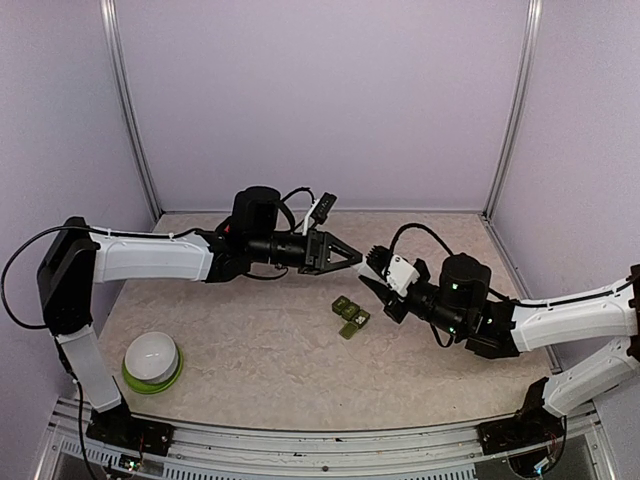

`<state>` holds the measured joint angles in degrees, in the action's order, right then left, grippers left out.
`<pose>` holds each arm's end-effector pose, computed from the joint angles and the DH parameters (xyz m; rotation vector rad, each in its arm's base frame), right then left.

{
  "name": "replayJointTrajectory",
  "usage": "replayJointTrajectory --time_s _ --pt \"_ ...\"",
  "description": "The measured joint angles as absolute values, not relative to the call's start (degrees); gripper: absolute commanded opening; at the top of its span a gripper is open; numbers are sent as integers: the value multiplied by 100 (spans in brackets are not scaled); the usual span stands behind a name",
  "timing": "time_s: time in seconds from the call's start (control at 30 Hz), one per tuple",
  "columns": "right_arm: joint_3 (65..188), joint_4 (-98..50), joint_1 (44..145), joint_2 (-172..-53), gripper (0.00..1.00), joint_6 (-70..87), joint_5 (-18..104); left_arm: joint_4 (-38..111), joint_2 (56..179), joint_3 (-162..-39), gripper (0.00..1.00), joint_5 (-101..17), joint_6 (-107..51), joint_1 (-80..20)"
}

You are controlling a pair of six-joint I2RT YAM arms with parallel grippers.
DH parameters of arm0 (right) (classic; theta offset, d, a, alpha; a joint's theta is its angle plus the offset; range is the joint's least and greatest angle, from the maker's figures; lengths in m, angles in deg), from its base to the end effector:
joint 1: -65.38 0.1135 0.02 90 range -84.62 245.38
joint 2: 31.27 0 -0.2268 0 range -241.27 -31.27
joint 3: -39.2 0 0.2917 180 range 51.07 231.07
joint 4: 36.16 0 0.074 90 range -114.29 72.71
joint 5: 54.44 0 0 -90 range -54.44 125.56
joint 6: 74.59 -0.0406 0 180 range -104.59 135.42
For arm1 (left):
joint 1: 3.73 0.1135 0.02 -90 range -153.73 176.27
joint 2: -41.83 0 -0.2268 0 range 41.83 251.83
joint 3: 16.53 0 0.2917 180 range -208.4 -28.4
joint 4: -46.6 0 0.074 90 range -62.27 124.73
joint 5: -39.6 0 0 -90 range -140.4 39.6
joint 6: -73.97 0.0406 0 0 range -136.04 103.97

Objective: Sort the pills into containers
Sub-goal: Close the lid of the pill bottle.

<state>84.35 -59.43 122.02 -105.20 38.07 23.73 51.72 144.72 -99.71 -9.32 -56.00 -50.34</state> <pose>0.1863 0.2678 0.1801 -0.9418 1.3819 0.2769 0.2873 -0.3427 0.2099 0.7087 2.0043 -1.6393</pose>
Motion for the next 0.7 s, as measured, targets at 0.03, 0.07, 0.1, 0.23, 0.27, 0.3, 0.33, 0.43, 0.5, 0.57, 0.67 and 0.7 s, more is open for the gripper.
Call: replayJointTrajectory --time_s 0.03,0.07,0.1,0.23,0.27,0.3,0.33,0.43,0.5,0.57,0.67,0.7 --pt "8435 -5954 12202 -10520 10 3794 2373 5253 14472 -9938 29 -932 -5622 -5034" --pt "8435 -5954 12202 -10520 10 3772 2377 5343 14472 -9901 30 -932 -5635 -5034" --pt "8435 -5956 12202 -10520 10 3728 2388 5415 14468 -9864 30 -930 -5650 -5034" --pt "8435 -5956 12202 -10511 10 3510 2467 5634 14446 -9755 30 -921 -5628 -5034" --pt "8435 -5952 12202 -10502 10 3446 2491 5669 14439 -9737 30 -913 -5607 -5034" --pt "8435 -5932 12202 -10485 10 3361 2524 5708 14431 -9715 31 -900 -5569 -5034" --pt "8435 -5923 12202 -10472 10 3269 2556 5728 14418 -9702 31 -886 -5524 -5034" --pt "8435 -5919 12202 -10417 10 2992 2685 5769 14345 -9648 30 -865 -5390 -5039" --pt "8435 -5897 12198 -10356 10 2773 2805 5813 14297 -9621 30 -817 -5261 -5045" --pt "8435 -5862 12189 -10290 10 2557 2943 5835 14267 -9613 30 -738 -5150 -5045" --pt "8435 -5794 12156 -10214 10 2273 3149 5865 14238 -9600 31 -611 -4951 -5045" --pt "8435 -5768 12132 -10185 11 2161 3247 5876 14227 -9591 31 -556 -4868 -5045"
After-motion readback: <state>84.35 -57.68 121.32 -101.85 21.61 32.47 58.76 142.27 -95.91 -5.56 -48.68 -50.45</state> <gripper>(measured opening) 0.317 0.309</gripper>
